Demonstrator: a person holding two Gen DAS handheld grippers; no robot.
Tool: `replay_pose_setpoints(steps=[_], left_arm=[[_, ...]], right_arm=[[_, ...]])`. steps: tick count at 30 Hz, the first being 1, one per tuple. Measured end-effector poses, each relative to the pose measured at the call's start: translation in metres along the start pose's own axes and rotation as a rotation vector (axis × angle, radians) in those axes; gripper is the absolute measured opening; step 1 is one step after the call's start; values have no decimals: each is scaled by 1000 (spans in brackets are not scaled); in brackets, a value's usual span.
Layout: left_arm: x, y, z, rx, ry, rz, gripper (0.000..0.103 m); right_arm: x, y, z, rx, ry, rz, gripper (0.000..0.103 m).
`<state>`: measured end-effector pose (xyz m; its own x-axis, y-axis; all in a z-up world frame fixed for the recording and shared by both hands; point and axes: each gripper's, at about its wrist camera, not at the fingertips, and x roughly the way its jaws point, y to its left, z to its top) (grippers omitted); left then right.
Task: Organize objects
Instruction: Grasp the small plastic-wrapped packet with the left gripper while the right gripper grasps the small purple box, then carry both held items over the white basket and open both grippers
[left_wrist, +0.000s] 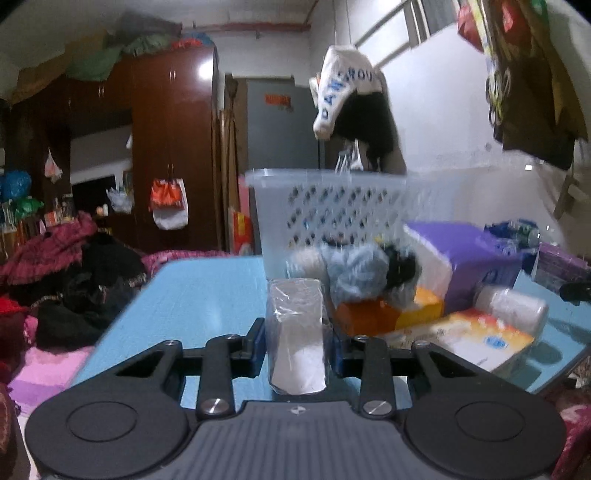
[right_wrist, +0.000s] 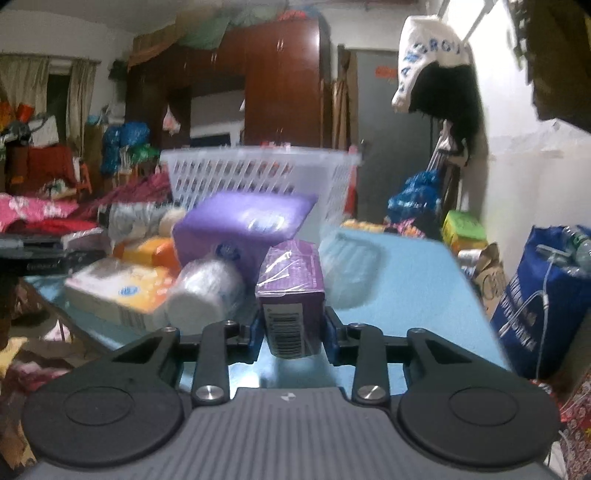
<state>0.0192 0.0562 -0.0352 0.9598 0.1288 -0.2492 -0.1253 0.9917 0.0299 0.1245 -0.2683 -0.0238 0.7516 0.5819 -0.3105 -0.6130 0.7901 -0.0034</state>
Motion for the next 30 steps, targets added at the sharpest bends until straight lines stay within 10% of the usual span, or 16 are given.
replay_pose_setpoints(steps=[6, 12, 17, 21, 25, 30], left_arm=[[-19, 3, 33, -9, -74, -28, 37], [15, -12, 145, 34, -84, -138, 37], [119, -21, 206, 21, 123, -143, 37], [209, -13, 200, -52, 368, -147, 37], [238, -11, 184, -83, 439, -167, 37], [218, -4, 181, -93, 353, -173, 89]], right_arm=[[-16, -12, 26, 22, -89, 34, 36], [29, -6, 128, -48, -89, 133, 36], [122, 4, 204, -10, 98, 152, 36], [188, -2, 214, 56, 262, 104, 36], [218, -9, 203, 56, 340, 78, 36], [214, -7, 199, 58, 324, 76, 63]])
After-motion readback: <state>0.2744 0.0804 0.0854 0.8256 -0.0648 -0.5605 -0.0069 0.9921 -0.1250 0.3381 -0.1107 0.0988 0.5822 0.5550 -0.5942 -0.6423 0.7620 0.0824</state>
